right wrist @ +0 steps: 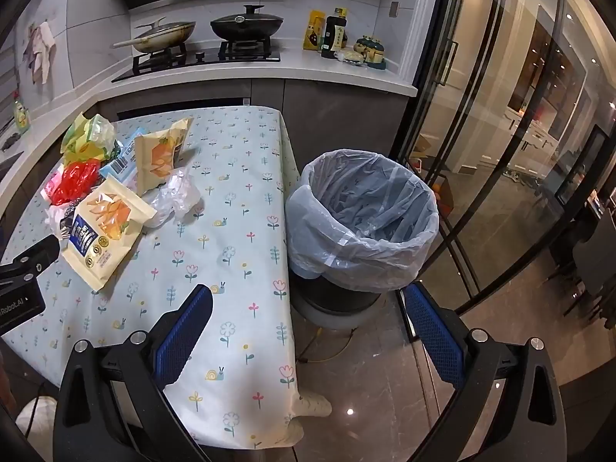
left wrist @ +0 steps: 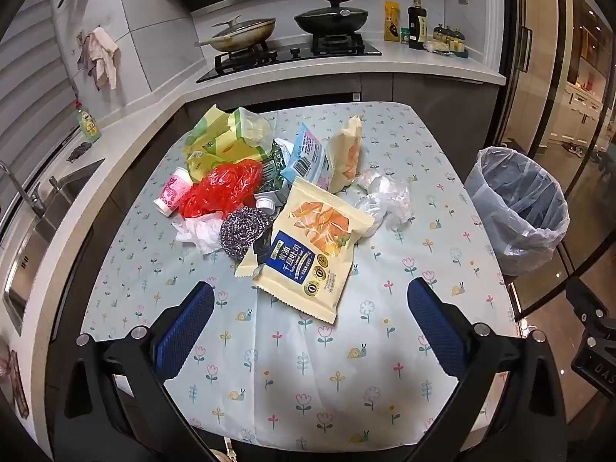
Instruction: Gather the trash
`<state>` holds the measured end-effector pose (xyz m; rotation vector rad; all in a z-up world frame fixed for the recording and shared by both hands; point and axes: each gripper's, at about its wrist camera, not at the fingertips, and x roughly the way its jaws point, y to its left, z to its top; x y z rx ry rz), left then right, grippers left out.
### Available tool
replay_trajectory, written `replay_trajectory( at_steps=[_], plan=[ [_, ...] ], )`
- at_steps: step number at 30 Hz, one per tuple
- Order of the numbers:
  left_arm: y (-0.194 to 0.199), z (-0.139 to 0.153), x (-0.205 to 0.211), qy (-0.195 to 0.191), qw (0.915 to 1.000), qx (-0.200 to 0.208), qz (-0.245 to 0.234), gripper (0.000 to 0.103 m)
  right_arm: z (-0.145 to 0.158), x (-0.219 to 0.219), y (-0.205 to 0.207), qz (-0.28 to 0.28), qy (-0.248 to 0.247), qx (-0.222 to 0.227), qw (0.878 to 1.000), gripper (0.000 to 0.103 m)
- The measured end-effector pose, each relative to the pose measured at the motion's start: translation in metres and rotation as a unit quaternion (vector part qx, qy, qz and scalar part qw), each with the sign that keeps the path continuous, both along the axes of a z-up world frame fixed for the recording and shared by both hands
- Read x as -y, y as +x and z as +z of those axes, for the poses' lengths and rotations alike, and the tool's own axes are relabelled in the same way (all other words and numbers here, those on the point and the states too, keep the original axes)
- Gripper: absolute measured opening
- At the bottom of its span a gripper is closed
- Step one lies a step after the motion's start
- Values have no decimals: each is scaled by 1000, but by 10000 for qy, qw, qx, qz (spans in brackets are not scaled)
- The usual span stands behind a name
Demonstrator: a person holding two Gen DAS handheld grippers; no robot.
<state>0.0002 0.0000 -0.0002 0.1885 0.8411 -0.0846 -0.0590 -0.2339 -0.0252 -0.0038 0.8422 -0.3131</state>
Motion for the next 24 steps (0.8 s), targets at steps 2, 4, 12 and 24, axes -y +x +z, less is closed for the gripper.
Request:
replay_trajectory(
  at_steps=[2,4,12,24],
  plan=[
    [0,0,0,15,10000,-3,11,96,0,0,0,1,11,0,10000,96],
    [0,0,0,10,10000,-4,9,96,0,-1,-1,8,-2,-4,10000,96],
    [0,0,0,-10,10000,-5,7,96,1,-2,-2,2,-17,-12,10000,96],
    [-5,-1,3,-18,10000,5,-1,96,2,1,-3,10,-18,-1,10000,96]
  ],
)
